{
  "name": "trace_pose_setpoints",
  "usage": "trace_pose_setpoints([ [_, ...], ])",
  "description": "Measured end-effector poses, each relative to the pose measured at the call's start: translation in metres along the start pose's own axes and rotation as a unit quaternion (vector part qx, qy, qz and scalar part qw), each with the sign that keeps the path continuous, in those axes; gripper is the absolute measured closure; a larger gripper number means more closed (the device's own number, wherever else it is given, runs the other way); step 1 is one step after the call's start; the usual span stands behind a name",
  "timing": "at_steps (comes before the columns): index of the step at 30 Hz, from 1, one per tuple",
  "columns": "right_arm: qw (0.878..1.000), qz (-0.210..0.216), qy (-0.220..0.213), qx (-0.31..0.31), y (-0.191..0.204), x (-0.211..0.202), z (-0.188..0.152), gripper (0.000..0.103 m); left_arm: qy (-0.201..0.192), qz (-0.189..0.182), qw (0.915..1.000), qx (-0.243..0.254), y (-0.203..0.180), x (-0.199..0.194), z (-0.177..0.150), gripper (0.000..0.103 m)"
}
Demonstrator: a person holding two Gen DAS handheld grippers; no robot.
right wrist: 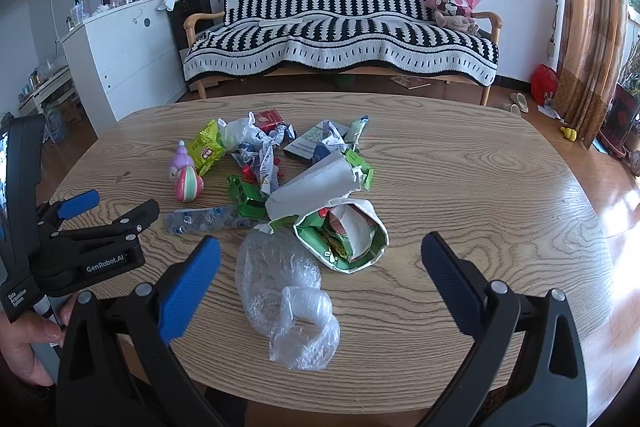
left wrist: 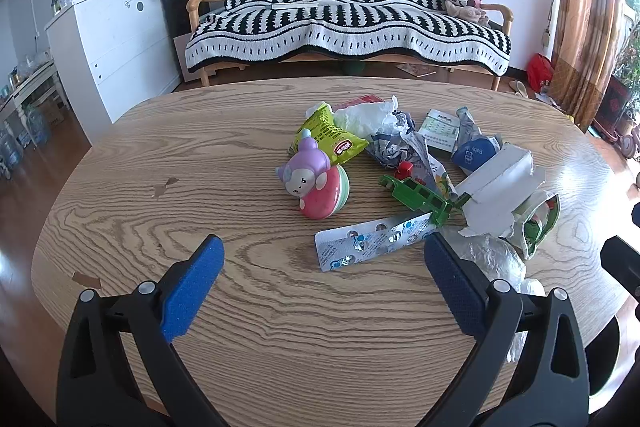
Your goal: Collect trash
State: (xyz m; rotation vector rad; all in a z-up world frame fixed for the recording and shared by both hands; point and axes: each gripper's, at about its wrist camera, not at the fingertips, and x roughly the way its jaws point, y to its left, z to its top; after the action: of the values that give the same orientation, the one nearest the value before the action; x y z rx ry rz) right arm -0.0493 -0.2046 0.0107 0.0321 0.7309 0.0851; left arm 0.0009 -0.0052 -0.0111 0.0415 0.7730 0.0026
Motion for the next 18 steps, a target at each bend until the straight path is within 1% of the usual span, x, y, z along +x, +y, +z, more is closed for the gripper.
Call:
trace_pose_setpoints([
  [12, 1.0, 0.0, 0.0, 0.0, 0.002, -0.002, 0.001, 0.006, 0.002, -0.002, 1.0, -0.002, 0.002, 0.001, 0.0, 0.005],
  [15, 1.0, 0.0, 0.007, -0.004, 0.002, 0.0, -0.001, 0.006, 0.004, -0.001, 0.9999, -0.012, 0.013, 0.005, 0.002, 0.005],
  [16, 1.0, 0.001, 0.014, -0.007, 0.001, 0.002, -0.002, 0.006, 0.003, 0.002, 0.9999, -0.012, 0.012, 0.003, 0.001, 0.005],
  [18, 1.0, 0.006, 0.03, -0.006, -0.001, 0.009, -0.007, 0.006, 0.014, 0.005, 0.9998, -0.014, 0.023, 0.011, 0.001, 0.005],
])
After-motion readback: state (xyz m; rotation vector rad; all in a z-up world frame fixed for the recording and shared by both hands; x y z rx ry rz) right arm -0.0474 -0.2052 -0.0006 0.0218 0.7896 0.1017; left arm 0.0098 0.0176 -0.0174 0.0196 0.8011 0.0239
